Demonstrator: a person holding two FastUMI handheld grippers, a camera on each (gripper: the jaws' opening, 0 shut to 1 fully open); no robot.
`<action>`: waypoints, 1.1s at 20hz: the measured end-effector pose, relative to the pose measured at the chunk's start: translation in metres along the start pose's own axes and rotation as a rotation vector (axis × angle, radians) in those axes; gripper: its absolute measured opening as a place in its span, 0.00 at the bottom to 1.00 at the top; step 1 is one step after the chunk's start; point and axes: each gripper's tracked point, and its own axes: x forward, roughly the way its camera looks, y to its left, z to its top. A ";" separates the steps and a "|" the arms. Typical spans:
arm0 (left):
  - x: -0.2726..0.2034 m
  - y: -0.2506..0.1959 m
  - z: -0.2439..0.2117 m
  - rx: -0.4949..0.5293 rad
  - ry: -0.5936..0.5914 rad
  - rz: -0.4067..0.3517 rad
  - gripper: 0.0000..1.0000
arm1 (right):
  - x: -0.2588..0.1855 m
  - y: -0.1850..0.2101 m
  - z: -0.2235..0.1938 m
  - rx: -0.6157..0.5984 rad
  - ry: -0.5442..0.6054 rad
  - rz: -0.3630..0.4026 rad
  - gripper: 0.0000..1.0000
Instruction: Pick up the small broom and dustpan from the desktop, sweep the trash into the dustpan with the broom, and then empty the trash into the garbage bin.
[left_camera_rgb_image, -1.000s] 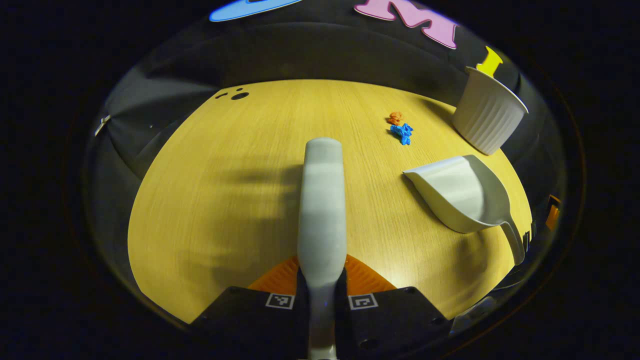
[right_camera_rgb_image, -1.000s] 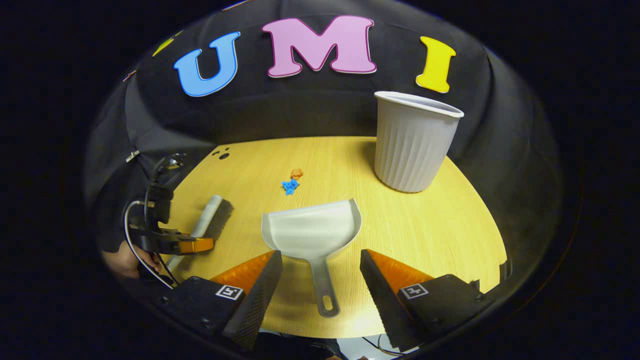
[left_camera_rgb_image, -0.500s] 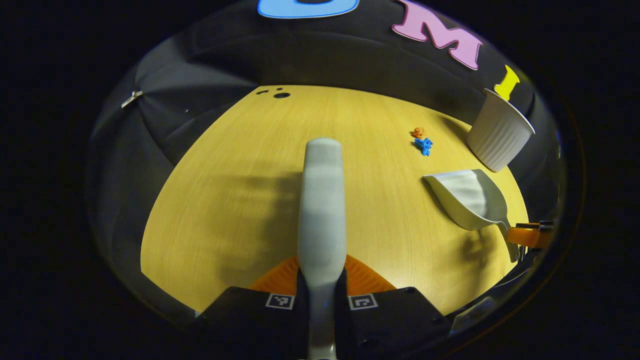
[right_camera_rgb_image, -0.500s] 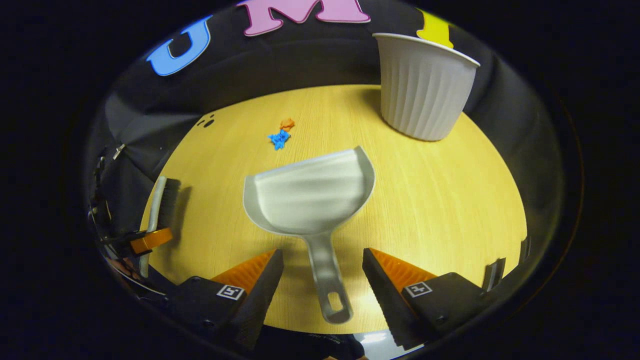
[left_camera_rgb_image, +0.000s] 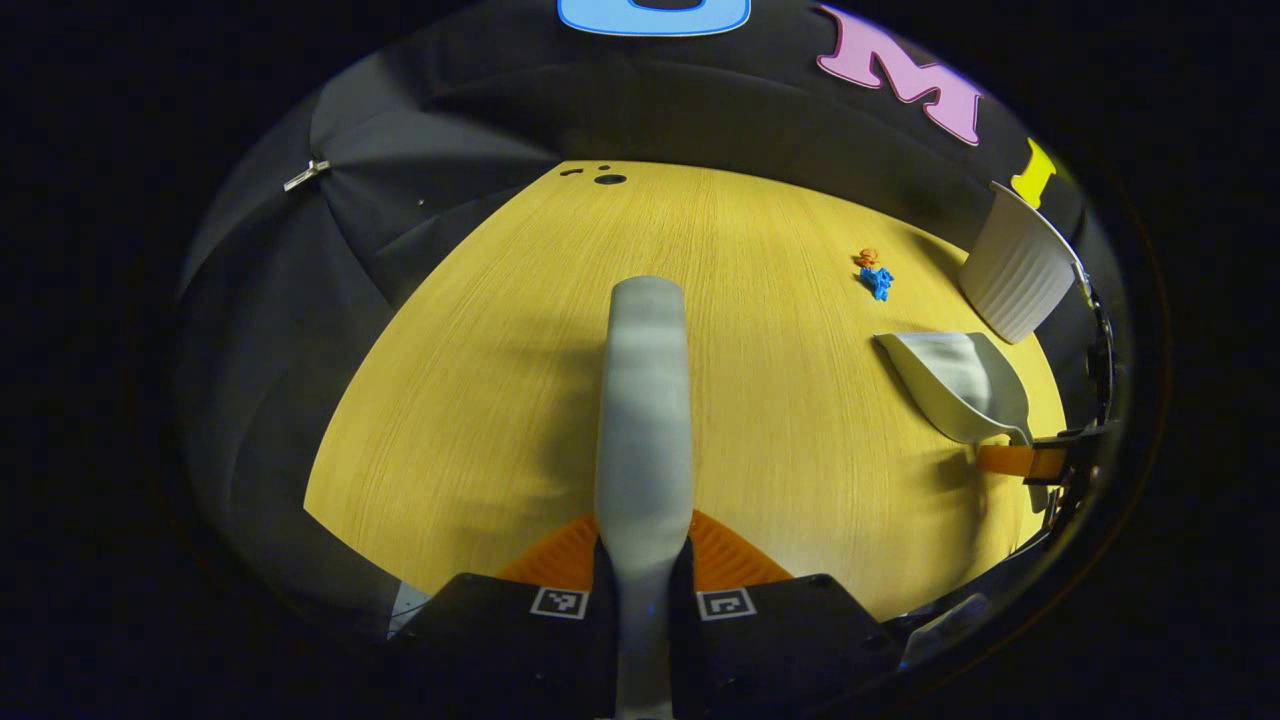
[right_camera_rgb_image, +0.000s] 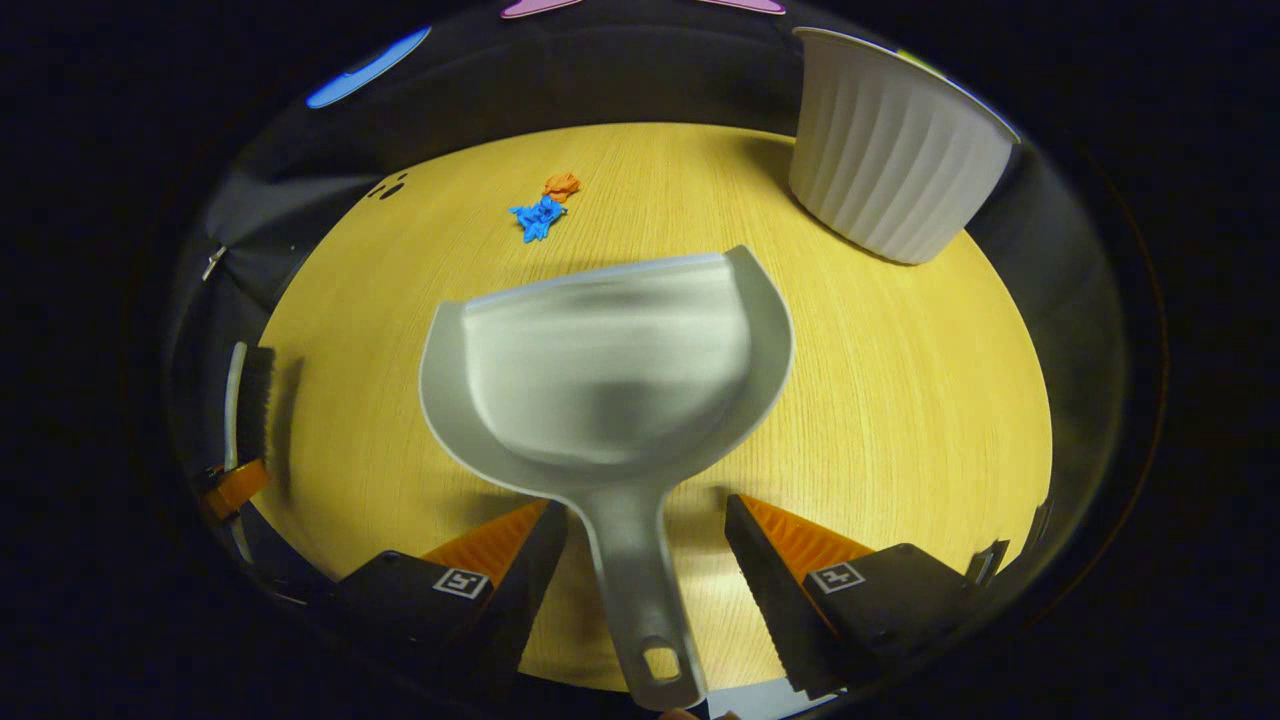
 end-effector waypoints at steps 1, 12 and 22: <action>0.001 -0.004 0.003 -0.004 -0.001 0.003 0.25 | 0.002 0.001 -0.002 -0.010 0.012 -0.002 0.99; 0.025 -0.066 0.055 0.104 0.016 -0.033 0.25 | 0.008 -0.004 0.007 -0.013 0.036 0.000 0.49; 0.082 -0.137 0.140 0.274 0.028 -0.136 0.25 | 0.007 -0.008 0.005 -0.131 0.107 0.111 0.36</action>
